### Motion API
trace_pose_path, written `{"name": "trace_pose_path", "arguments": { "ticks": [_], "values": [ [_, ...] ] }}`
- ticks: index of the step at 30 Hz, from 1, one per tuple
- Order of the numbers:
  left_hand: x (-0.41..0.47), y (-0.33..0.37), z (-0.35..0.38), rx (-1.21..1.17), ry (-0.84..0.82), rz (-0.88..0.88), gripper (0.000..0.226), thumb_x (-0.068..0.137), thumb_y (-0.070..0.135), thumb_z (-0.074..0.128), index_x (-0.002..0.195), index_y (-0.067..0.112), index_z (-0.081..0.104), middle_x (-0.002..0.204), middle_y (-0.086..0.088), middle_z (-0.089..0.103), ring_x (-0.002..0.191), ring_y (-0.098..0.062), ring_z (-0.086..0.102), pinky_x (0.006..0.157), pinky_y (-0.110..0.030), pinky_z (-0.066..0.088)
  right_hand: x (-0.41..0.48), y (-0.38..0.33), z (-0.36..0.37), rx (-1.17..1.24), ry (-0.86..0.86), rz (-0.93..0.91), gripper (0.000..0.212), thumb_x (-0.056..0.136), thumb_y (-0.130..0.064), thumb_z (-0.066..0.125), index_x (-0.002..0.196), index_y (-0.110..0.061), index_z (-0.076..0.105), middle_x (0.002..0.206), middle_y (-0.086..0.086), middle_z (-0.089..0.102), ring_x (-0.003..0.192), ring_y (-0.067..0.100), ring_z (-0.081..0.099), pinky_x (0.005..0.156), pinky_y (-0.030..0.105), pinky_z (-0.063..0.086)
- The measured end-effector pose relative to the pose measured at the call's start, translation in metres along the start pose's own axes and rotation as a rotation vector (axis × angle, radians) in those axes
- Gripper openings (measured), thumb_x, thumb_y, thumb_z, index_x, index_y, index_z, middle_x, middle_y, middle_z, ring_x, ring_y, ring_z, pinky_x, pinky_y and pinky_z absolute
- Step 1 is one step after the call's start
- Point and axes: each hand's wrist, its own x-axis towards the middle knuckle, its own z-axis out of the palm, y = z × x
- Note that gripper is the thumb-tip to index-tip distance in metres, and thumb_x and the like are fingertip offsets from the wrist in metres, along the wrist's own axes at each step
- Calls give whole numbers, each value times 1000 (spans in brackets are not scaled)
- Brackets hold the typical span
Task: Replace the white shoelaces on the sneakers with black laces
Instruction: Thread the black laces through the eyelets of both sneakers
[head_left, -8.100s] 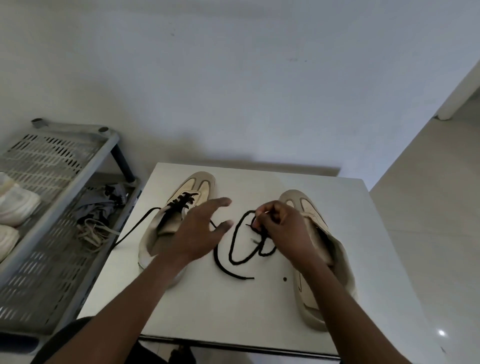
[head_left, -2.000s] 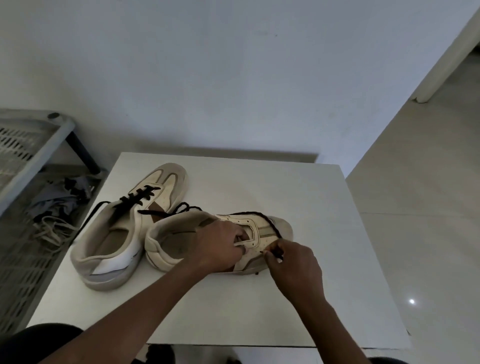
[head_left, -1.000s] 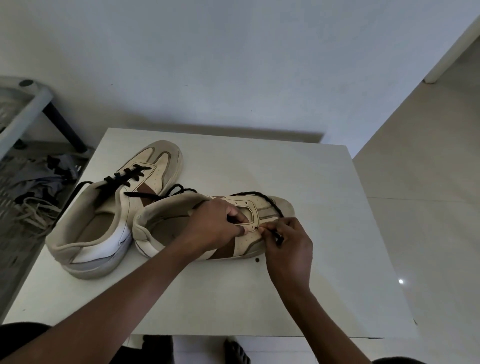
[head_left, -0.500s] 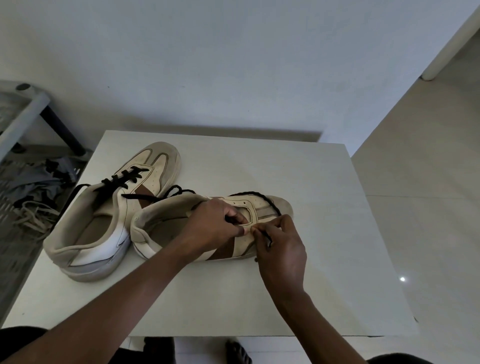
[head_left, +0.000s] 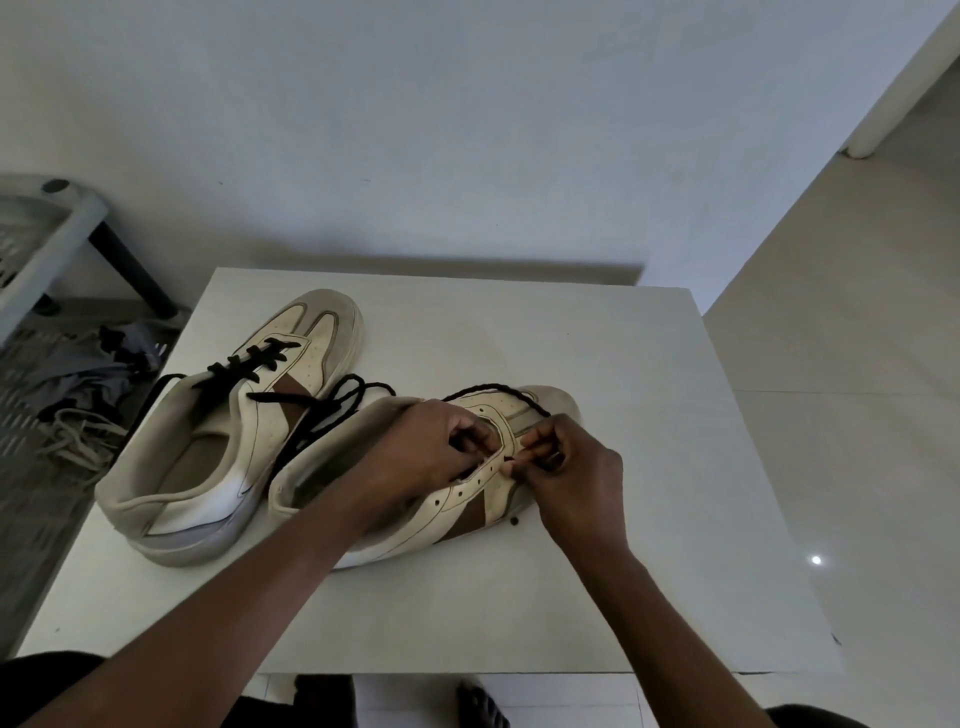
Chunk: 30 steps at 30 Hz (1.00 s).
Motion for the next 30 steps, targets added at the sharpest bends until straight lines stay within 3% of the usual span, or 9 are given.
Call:
{"name": "trace_pose_path", "arguments": {
  "ticks": [3,7,13,18,20,23,27,30],
  "values": [
    [0,0,3,43,47,68,24,82,-7,62,91,11,73,73,2,69,51,4,55,48,-12,42,0,1,0,13,-19,-35,28,72,-1,78,79,-24,64,72,-14,70,69,1,66,68,30,56],
    [1,-4,3,154,47,98,22,81,1,68,94,17,77,80,5,74,68,-5,68,62,-16,52,3,2,0,-78,-56,-115,30,74,-2,76,81,-29,63,75,-23,67,71,0,65,68,32,55],
    [5,12,2,460,26,130,18,85,7,61,90,13,78,80,-2,72,56,-3,53,56,-10,41,7,1,0,-164,-89,-148,30,76,-7,73,80,-34,60,76,-26,66,69,-1,65,66,36,55],
    [13,25,4,822,-26,168,24,86,19,54,65,20,65,63,0,56,63,-17,54,59,-30,45,10,3,-4,-231,-129,-161,28,78,-8,72,87,-32,62,73,-19,66,71,-1,64,65,28,54],
    [14,24,4,848,-21,192,29,85,21,54,56,23,54,58,2,51,59,-17,52,56,-29,40,12,4,-5,-251,-150,-180,28,79,-8,71,89,-32,62,77,-18,65,73,0,63,66,29,54],
    [13,24,3,809,2,215,20,82,20,55,75,24,73,64,2,61,59,-15,50,54,-26,38,14,5,-6,-283,-183,-187,28,81,-7,66,92,-32,61,81,-16,65,72,2,62,65,29,53],
    [14,25,3,776,9,216,17,82,18,56,76,16,72,54,9,45,56,-14,44,53,-25,34,13,2,-7,-305,-191,-188,29,81,-5,59,93,-31,61,81,-15,66,70,4,60,61,23,46],
    [13,21,1,769,-14,273,28,82,29,48,75,15,71,61,0,62,55,-15,49,54,-27,38,10,-5,-8,-387,-131,-206,24,80,-11,59,96,-29,62,85,-10,68,74,12,60,66,26,44]
  ]
}}
